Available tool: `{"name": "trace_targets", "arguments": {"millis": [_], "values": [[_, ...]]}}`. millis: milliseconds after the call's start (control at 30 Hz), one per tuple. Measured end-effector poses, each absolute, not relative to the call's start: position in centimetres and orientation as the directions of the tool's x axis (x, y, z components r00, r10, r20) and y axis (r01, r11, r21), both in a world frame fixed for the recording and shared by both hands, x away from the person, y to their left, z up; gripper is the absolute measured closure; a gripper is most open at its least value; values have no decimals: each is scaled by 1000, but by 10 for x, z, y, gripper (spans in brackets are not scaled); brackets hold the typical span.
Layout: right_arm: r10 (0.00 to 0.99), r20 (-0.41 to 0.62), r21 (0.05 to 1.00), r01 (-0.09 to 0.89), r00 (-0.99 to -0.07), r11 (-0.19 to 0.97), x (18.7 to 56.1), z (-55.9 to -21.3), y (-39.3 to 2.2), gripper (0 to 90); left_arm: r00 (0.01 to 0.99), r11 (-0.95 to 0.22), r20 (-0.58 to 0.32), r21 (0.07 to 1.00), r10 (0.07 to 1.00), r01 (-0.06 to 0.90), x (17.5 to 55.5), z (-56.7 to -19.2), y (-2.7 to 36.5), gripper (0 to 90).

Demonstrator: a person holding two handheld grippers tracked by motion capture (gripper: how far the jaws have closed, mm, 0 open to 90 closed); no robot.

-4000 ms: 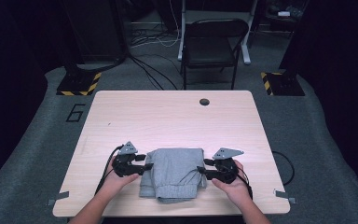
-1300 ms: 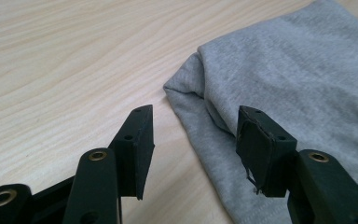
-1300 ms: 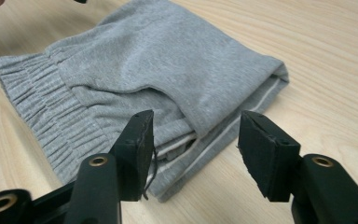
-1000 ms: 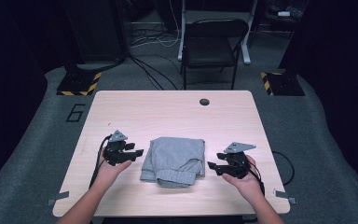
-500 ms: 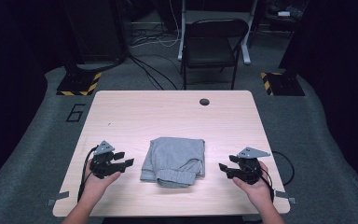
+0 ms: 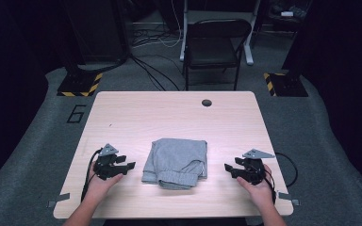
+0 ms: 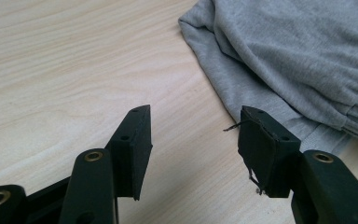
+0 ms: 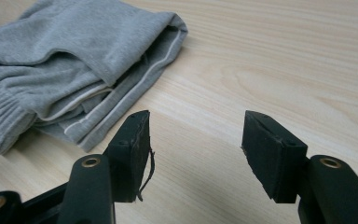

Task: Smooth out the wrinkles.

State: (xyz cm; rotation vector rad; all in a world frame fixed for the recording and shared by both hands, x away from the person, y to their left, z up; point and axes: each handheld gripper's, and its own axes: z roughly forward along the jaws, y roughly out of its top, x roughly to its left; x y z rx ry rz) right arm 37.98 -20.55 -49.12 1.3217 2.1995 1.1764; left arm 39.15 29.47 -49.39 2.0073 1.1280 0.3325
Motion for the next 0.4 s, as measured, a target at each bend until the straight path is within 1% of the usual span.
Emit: {"name": "trace_targets", "arguments": {"millis": [133, 167, 200, 400], "values": [[853, 164, 768, 607, -496, 205, 381, -495, -210, 415, 575, -297, -144, 741, 806, 602, 395, -497, 290, 445], [852, 161, 768, 605, -499, 209, 381, -496, -211, 415, 578, -302, -146, 737, 803, 605, 396, -497, 289, 443], [854, 164, 764, 611, -493, 206, 381, -496, -212, 415, 599, -334, -135, 724, 789, 603, 398, -497, 289, 442], [854, 147, 762, 607, -500, 225, 377, -497, -211, 415, 612, -346, -128, 727, 780, 593, 400, -496, 284, 434]]}}
